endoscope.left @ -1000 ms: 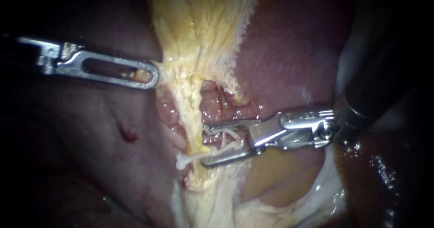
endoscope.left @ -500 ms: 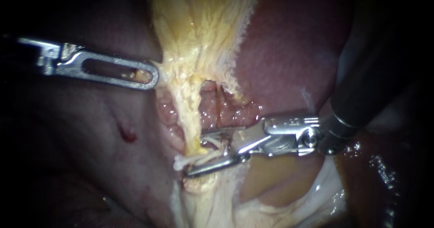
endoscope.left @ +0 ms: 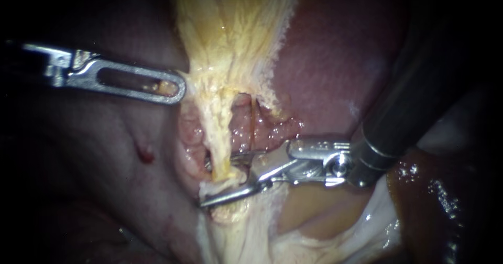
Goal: Clipping second clip left tube
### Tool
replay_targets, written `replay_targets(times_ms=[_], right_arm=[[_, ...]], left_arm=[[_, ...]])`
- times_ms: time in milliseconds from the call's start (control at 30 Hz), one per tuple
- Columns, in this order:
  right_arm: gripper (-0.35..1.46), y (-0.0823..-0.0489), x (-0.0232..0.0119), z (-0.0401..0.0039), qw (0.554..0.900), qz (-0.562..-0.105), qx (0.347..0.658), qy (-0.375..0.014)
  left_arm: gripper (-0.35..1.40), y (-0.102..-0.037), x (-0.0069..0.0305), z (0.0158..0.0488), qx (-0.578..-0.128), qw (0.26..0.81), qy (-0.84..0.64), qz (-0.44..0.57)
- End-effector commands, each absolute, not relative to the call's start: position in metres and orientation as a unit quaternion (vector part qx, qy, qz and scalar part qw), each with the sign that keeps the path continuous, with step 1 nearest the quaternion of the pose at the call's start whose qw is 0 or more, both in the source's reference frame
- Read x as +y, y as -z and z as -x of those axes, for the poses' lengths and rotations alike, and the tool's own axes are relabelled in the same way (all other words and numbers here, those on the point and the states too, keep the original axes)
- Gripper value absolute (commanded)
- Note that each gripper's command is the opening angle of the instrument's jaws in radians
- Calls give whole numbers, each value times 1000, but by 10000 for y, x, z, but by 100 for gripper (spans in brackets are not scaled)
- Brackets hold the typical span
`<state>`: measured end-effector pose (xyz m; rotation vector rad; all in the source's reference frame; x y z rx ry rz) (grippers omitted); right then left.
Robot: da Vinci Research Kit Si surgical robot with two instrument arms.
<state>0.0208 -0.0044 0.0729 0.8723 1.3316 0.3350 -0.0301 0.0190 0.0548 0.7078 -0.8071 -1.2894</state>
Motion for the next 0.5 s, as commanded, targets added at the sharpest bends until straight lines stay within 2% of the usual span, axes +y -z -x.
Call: replay_targets(times_ms=[33, 500], right_arm=[[49, -728, -45, -209, 680, -394, 600, -151], [49, -718, -49, -217, 650, -416, 620, -141]], left_arm=[[-35, -548, 190, 301, -358, 668, 572, -314], [-35, -551, 191, 301, -358, 669, 571, -314]])
